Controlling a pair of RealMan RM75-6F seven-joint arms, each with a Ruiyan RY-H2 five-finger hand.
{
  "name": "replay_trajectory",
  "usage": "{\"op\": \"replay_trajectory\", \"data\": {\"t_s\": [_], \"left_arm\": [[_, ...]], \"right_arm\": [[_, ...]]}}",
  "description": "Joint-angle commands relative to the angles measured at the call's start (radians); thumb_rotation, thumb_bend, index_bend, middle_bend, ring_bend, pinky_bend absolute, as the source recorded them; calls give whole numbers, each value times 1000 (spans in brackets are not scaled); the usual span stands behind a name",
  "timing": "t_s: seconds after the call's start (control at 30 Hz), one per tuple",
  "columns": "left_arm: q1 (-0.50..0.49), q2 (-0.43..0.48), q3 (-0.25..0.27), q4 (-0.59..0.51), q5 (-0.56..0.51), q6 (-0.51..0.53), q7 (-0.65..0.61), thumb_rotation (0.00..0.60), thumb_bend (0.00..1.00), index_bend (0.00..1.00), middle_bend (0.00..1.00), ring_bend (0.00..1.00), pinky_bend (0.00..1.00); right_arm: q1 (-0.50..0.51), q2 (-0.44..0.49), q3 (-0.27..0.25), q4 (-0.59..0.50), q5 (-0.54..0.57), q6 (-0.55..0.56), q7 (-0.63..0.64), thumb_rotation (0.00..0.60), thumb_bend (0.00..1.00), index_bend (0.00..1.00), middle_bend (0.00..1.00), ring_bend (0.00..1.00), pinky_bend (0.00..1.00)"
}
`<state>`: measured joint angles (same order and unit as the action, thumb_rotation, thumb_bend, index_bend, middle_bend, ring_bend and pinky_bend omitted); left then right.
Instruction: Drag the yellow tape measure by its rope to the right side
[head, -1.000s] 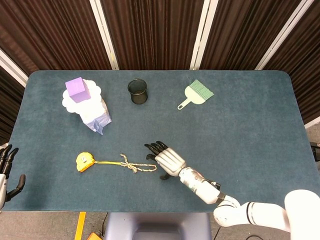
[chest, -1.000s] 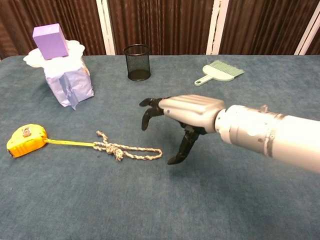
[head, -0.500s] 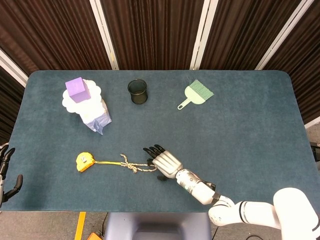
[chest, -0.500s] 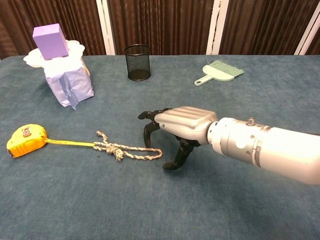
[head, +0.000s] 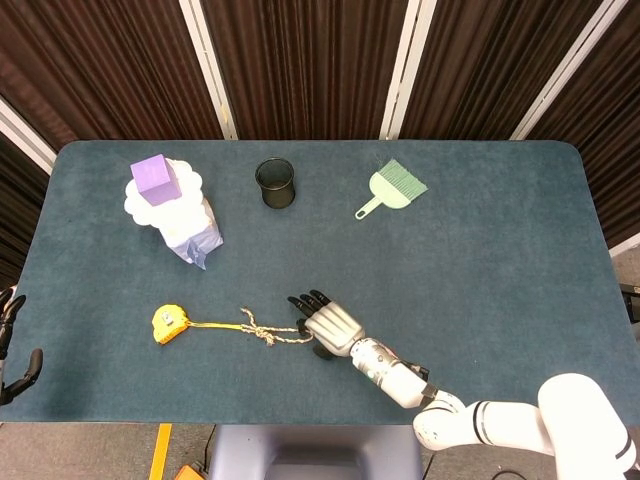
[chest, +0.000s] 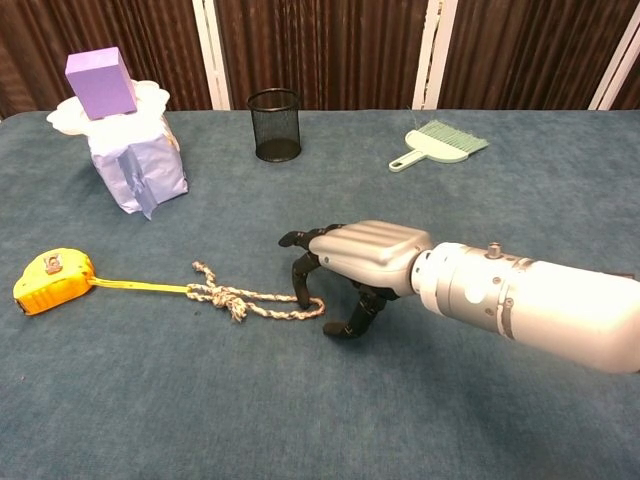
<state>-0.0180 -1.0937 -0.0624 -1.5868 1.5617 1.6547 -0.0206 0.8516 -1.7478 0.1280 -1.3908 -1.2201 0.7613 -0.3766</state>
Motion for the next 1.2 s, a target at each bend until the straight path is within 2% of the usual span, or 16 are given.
{"op": "replay_trajectory", "data": {"t_s": [0.03, 0.67, 1.2], "left_arm": [[1, 0, 0, 0, 0, 1, -1, 600, 466, 41, 0, 0, 72], [7, 3, -3, 0, -1, 8, -9, 600, 465, 41, 0, 0, 72], [9, 4, -5, 1, 0, 11, -17, 600, 465, 42, 0, 0, 72]], "right_arm": [[2, 0, -4, 2, 1, 1, -3, 600, 448, 524, 38, 22, 0], [10, 3, -21, -1, 21, 16, -26, 600, 448, 679, 38, 27, 0], [-6, 58, -56, -35, 29, 36, -69, 600, 457, 719, 42, 35, 0]]}}
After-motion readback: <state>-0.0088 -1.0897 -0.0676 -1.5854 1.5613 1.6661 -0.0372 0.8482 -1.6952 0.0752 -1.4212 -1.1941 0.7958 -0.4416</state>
